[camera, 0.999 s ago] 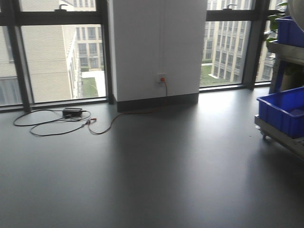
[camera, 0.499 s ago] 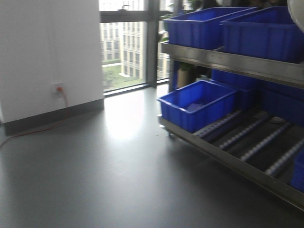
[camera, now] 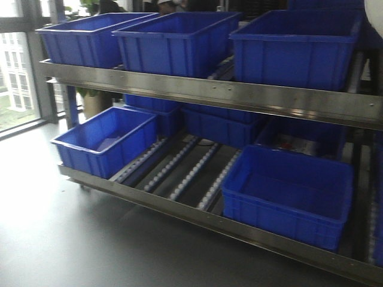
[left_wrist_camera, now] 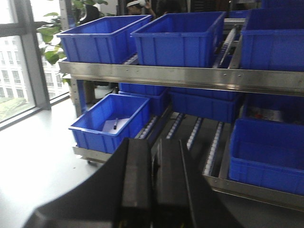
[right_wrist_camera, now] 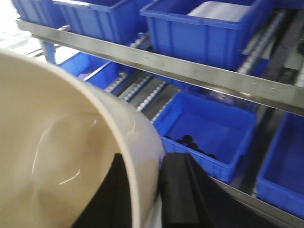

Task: Move white bin to right shelf second layer
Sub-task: 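Turn toward the roller shelf rack holding the white bin, then approach the roller shelf rack, raising the white bin toward the second layer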

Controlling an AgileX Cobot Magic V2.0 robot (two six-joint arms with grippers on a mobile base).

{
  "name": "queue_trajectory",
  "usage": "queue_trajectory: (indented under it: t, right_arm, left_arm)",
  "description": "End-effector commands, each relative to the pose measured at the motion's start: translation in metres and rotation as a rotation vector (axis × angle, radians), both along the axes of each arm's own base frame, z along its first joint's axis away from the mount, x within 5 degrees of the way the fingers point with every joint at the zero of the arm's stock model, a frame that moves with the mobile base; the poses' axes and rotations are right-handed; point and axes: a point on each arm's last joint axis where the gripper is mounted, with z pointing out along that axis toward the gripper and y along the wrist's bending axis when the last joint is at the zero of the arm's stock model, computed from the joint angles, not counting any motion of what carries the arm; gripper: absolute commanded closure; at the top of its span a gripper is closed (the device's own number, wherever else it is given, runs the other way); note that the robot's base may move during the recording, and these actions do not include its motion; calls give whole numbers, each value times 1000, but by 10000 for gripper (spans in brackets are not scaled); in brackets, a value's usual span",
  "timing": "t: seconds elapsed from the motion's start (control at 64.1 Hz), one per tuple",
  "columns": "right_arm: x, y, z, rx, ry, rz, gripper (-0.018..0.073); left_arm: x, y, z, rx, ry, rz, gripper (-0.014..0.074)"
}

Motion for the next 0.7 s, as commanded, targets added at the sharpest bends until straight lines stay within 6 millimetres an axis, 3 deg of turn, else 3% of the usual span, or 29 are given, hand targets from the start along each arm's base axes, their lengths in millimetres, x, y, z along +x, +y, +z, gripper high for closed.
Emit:
queue_trajectory:
  t: [0.0,0.687]
  right_arm:
    - [0,0,19,17,-130,0,503]
    - [0,0,19,17,-130,0,503]
  left_arm:
    - [0,0,-4,-19,-59,2,512]
    - [0,0,-4,-19,-59,2,512]
